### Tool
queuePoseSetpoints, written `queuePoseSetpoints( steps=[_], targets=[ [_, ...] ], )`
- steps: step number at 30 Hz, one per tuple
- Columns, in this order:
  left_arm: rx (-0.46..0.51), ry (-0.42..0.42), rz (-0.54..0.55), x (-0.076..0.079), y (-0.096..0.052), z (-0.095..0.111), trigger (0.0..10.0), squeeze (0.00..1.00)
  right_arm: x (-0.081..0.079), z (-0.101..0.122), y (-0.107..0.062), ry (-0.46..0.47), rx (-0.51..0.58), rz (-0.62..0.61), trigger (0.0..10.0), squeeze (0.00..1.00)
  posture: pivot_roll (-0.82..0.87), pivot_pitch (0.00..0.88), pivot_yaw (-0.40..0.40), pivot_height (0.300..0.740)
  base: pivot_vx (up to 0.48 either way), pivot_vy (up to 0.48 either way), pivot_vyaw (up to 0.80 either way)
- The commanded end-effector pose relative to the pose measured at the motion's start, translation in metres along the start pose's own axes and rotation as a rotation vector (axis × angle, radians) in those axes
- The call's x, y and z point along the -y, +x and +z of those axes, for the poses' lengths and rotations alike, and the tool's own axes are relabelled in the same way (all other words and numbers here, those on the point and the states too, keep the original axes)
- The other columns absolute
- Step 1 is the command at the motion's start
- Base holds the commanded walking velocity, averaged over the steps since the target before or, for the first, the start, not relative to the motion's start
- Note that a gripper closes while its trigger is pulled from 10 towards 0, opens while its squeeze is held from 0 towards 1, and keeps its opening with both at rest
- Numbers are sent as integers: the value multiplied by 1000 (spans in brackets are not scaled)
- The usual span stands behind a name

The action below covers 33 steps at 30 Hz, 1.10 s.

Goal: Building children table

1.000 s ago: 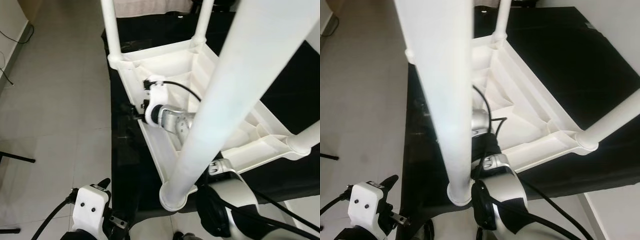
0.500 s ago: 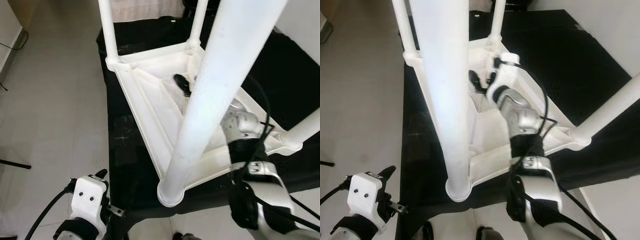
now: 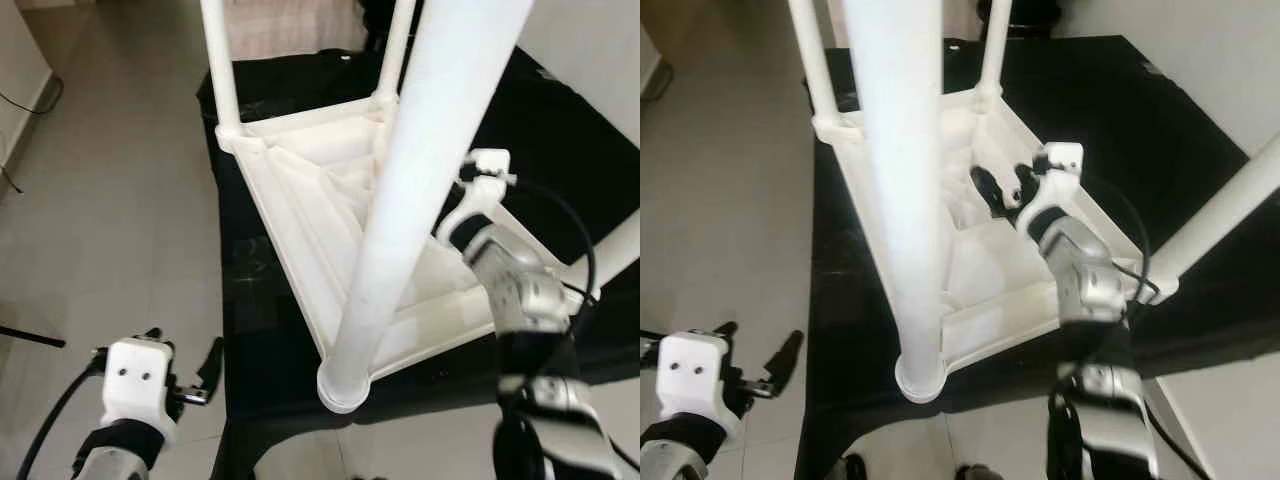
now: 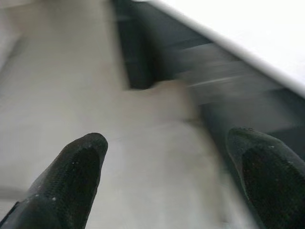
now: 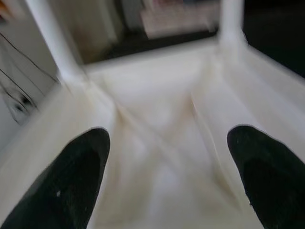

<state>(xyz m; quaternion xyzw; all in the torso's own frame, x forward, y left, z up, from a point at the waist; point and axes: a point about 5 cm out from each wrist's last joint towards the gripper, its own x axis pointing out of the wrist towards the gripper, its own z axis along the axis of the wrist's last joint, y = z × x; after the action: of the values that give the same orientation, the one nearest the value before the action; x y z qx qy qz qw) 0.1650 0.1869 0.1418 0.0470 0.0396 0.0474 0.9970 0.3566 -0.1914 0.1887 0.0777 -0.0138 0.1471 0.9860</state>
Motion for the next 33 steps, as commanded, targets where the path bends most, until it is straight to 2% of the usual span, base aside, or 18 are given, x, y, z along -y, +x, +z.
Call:
queuePoseSetpoints(
  steps=[1,3,7,9,15,17,33],
  targets=[
    [-40,13,36,0,-2,-8,10000,0,-1,-2,-4,-28,23,-41,10000,0,46,122,-52,740,0,0,0],
    [-40,13,36,0,-2,-8,10000,0,-1,-2,-4,-28,23,-41,10000,0,46,122,-52,740,0,0,0],
    [-50,2,37,5,-2,-10,10000,0,-8,-10,-15,-39,24,-70,10000,0,34,118,-35,740,0,0,0],
    [-60,7,62,4,-1,-12,10000,0,-19,-23,-27,-63,-12,-61,10000,0,32,114,-29,740,0,0,0],
    [-69,-3,76,2,0,-13,10000,0,-29,-33,-35,-50,-36,-49,10000,0,30,112,-23,740,0,0,0],
    [-84,3,93,2,2,-16,10000,0,-46,-48,-43,-37,-69,-39,10000,0,29,106,-18,740,0,0,0],
    [-75,54,92,1,8,-17,10000,0,-53,-53,-43,-23,-101,-45,10000,0,33,99,-11,740,-256,0,0]
  ],
)
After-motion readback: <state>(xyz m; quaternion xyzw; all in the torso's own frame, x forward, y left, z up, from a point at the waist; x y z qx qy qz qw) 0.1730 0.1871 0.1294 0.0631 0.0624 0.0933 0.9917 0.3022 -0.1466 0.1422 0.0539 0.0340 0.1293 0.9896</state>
